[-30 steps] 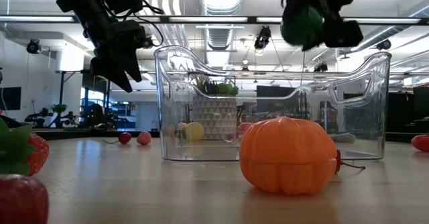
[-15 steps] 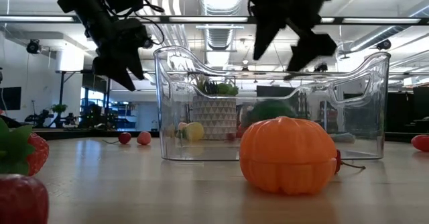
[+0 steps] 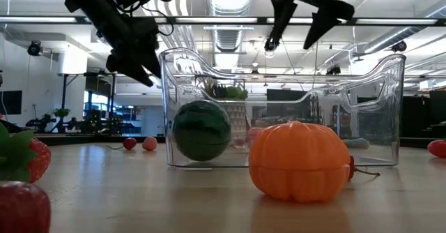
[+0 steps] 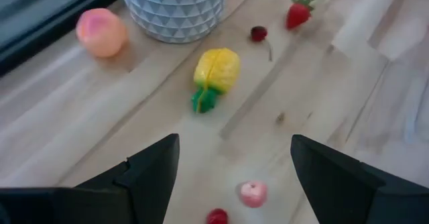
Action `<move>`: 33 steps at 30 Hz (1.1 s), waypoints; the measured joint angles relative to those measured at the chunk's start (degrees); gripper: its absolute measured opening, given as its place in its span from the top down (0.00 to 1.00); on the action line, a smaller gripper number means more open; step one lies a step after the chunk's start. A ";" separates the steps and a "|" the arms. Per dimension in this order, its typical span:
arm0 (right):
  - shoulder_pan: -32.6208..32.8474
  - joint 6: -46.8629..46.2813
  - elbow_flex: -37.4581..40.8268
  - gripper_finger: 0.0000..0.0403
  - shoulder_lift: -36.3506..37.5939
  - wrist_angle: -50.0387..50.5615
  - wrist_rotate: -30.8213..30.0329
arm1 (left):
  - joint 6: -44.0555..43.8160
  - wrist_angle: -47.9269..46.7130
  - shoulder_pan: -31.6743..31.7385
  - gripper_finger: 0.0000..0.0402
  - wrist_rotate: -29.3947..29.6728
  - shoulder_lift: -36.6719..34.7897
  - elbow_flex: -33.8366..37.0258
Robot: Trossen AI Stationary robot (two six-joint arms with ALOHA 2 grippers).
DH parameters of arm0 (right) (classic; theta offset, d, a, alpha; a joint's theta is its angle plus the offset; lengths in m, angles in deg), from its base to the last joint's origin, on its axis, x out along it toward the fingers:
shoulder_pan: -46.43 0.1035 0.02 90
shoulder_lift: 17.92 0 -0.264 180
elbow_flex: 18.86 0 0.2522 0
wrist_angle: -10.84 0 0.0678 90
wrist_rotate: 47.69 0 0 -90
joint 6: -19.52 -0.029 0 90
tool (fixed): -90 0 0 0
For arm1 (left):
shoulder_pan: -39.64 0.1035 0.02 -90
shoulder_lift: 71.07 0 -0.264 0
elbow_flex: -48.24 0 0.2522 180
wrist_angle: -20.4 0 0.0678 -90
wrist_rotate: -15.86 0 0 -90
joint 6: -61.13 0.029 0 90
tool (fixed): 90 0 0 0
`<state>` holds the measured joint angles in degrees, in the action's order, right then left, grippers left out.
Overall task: Pick and placing Produce into tupperware
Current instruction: Put the cherry into the transparent bin
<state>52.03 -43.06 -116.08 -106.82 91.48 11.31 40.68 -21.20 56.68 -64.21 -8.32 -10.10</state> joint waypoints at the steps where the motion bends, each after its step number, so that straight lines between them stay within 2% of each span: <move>1: -0.12 0.10 0.13 0.09 0.09 0.23 0.65 | 1.42 -1.95 0.00 0.32 1.77 0.01 0.00; 4: -1.30 2.51 0.69 0.09 0.29 0.37 5.58 | 7.48 -9.78 -0.24 0.32 8.01 0.01 0.00; 8: -1.73 7.07 2.27 0.09 0.29 0.25 8.33 | 13.96 -15.99 -0.35 0.32 7.76 0.01 0.02; 10: -1.62 8.25 3.70 0.09 0.55 0.21 8.77 | 18.23 -15.26 -0.37 0.32 2.60 0.01 0.35; 13: -1.64 9.13 6.29 0.09 1.16 0.06 9.07 | 26.58 -9.22 -0.69 0.32 -8.03 0.82 3.06; 15: -1.66 9.09 8.60 0.09 1.73 -0.15 9.07 | 29.30 -5.46 -1.21 0.32 -10.39 1.90 5.52; 19: -1.62 8.38 12.58 0.09 3.03 -0.99 9.12 | 30.26 -2.10 -1.36 0.32 -9.41 5.33 8.77; 27: -1.63 7.50 17.83 0.09 6.38 -7.74 9.12 | 30.30 2.36 -1.37 0.32 -7.95 13.02 8.94; 33: -1.56 5.57 20.80 0.09 8.36 -8.64 9.17 | 29.76 3.52 -1.36 0.32 -8.23 17.67 8.70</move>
<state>50.47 -37.49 -95.28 -98.46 82.84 20.48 70.44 -17.68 55.32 -72.44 9.35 -1.40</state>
